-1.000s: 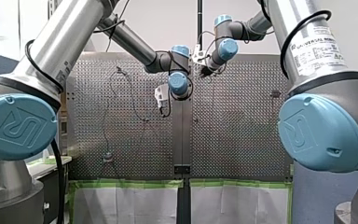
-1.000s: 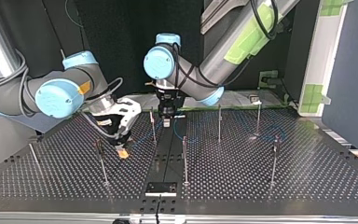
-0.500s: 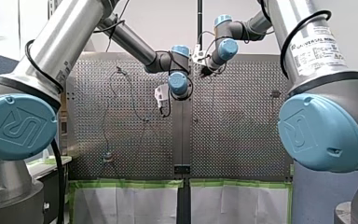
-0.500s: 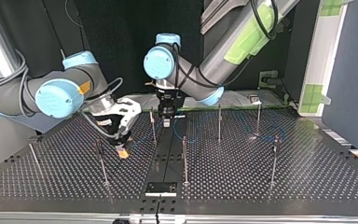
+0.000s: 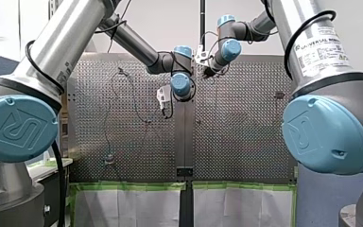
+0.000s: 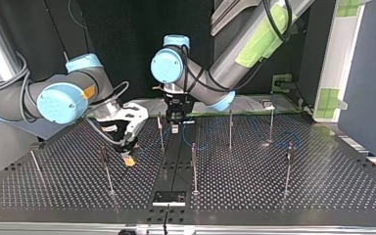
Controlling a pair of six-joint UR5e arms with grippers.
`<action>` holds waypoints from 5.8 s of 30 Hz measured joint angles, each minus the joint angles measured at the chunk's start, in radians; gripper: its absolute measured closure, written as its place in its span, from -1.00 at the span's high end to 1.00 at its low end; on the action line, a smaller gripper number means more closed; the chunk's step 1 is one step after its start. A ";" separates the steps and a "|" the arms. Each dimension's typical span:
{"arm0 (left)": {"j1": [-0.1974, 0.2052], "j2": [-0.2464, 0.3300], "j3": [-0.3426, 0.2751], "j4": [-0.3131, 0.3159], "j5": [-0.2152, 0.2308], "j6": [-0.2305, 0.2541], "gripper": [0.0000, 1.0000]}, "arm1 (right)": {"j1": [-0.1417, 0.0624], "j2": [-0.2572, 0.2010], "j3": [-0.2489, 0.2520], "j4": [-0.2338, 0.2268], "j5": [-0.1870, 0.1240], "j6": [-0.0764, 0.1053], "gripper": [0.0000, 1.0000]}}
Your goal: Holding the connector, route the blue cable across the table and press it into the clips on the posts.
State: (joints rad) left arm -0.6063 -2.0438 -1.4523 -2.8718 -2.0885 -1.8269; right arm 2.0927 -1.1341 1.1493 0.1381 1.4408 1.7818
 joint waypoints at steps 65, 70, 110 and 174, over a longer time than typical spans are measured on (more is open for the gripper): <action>0.000 0.000 0.000 0.000 0.000 0.000 -0.58 | -0.034 -0.001 0.079 -0.005 -0.001 -0.001 -1.00; 0.000 0.000 0.000 0.000 0.000 0.000 -0.58 | -0.034 -0.001 0.082 -0.005 -0.001 -0.001 -1.00; 0.000 0.000 0.000 0.000 0.000 0.000 -0.58 | -0.035 0.000 0.092 -0.006 -0.001 -0.002 -1.00; 0.000 0.000 0.000 0.000 0.000 0.000 -0.58 | -0.035 -0.001 0.093 -0.006 -0.001 -0.002 -1.00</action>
State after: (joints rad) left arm -0.6063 -2.0438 -1.4523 -2.8718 -2.0884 -1.8269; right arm 2.0576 -1.1346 1.2420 0.1323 1.4394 1.7802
